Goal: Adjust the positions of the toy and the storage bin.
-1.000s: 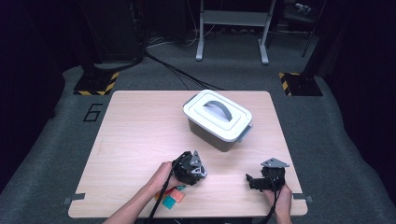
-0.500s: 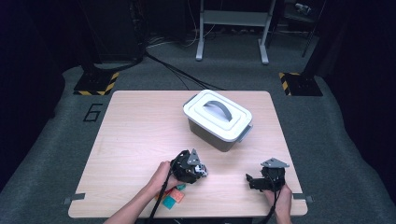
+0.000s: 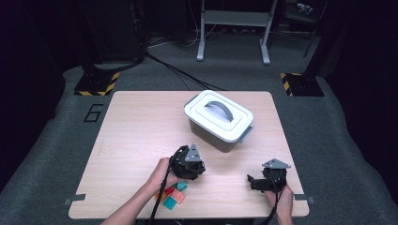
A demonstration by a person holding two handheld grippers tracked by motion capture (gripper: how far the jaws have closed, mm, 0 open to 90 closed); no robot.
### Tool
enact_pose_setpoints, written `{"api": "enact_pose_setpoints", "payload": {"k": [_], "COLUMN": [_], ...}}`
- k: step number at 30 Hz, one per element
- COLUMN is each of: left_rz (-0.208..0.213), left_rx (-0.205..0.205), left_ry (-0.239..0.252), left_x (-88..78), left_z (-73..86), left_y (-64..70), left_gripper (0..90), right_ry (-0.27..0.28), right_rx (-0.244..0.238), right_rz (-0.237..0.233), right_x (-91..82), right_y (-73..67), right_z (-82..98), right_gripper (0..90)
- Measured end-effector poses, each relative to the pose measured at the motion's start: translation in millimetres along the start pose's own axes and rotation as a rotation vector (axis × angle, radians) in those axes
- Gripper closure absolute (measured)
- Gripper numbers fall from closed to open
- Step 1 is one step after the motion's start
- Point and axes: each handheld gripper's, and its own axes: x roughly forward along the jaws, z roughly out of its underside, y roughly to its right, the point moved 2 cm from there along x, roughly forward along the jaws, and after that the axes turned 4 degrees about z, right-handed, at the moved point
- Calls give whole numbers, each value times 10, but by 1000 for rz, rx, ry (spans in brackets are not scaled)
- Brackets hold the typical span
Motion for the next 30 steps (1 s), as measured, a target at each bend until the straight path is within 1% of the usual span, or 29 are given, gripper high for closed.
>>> {"api": "enact_pose_setpoints", "payload": {"k": [2,3,4,8,11,13,18,21,23,24,25,27,28,29,30], "left_rz": [-16,-15,-29,-54,-79,-91,-130,-145,-166,-166,-172,-188,-202,-202,-213], "left_rx": [-6,-13,-22,-57,-74,-78,-124,-143,-173,-173,-183,-210,-217,-217,-231], "left_ry": [28,38,55,88,90,93,113,106,107,107,101,97,90,90,94], "left_x": [-101,-134,-193,-379,-505,-559,-729,-802,-880,-880,-911,-984,-1026,-1026,-1058], "left_z": [-12,-9,0,58,135,174,360,461,603,603,655,785,863,863,926], "left_y": [-17,-27,-49,-126,-180,-204,-299,-340,-387,-387,-403,-436,-456,-456,-465], "left_gripper": [476,476,476,475,475,475,475,474,474,474,474,474,474,474,474], "right_ry": [0,-2,0,-1,-1,-1,0,0,1,0,0,0,0,0,0], "right_rx": [-1,-2,-2,-1,-2,-1,1,-1,-3,-1,-1,1,0,0,-1], "right_rz": [1,4,5,5,5,6,10,8,8,8,8,9,9,9,9], "right_x": [-1,-3,-3,-3,-3,-3,-4,-3,-3,-3,-3,-3,-3,-3,-4], "right_y": [-1,-1,-2,-2,-2,-2,-7,-4,-2,-3,-3,-3,-3,-3,-4], "right_z": [0,0,1,1,0,1,1,1,0,1,1,0,1,1,1], "right_gripper": [9,9,10,10,9,9,9,8,9,9,9,9,9,9,9]}}
